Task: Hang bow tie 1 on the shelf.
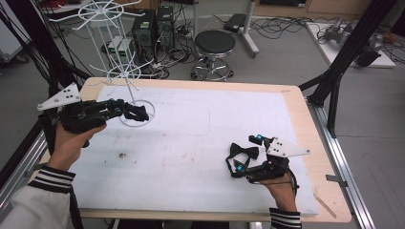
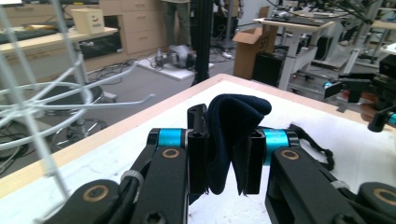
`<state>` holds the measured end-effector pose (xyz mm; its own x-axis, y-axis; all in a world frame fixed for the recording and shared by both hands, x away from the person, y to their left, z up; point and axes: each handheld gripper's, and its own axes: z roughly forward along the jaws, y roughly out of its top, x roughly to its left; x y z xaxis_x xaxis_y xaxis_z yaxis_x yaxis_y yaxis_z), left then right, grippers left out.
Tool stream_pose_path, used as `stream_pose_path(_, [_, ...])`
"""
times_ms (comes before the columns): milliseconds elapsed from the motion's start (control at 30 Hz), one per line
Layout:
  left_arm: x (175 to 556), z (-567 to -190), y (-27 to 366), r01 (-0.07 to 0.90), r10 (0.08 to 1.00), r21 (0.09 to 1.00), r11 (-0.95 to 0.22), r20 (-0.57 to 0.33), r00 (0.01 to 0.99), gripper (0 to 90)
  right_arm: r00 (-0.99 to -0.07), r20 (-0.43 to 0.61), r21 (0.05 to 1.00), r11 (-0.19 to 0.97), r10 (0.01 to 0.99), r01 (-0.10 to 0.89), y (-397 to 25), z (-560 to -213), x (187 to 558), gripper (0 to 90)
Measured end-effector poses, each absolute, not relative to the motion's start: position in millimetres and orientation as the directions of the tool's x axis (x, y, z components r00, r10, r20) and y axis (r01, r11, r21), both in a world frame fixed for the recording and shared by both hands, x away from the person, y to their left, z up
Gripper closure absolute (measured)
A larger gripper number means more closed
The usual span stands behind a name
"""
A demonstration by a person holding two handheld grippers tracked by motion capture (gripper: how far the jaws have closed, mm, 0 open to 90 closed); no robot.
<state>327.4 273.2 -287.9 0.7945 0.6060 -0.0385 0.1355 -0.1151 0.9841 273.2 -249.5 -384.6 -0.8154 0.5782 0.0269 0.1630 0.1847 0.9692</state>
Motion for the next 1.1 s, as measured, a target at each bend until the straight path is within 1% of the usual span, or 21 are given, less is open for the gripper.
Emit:
stream_pose_path(400, [328,-281,289,0.138,0.641,0.983,-0.119,-0.030,0.767,77.4,-0.799,0.022,0.974,0.169,0.601,0.154,-253,-386,273,0.8])
stream_pose_path(700, [328,-278,301,0.157,0.670,0.979,-0.129,-0.031,0.741,77.4,-0.788,0.016,0.979,0.152,0.615,0.138,-256,-386,274,0.8])
stream_pose_path(1100, [335,-271,316,0.177,0.700,0.976,-0.130,-0.036,0.713,77.4,-0.771,0.041,0.981,0.120,0.635,0.151,-263,-388,275,0.8])
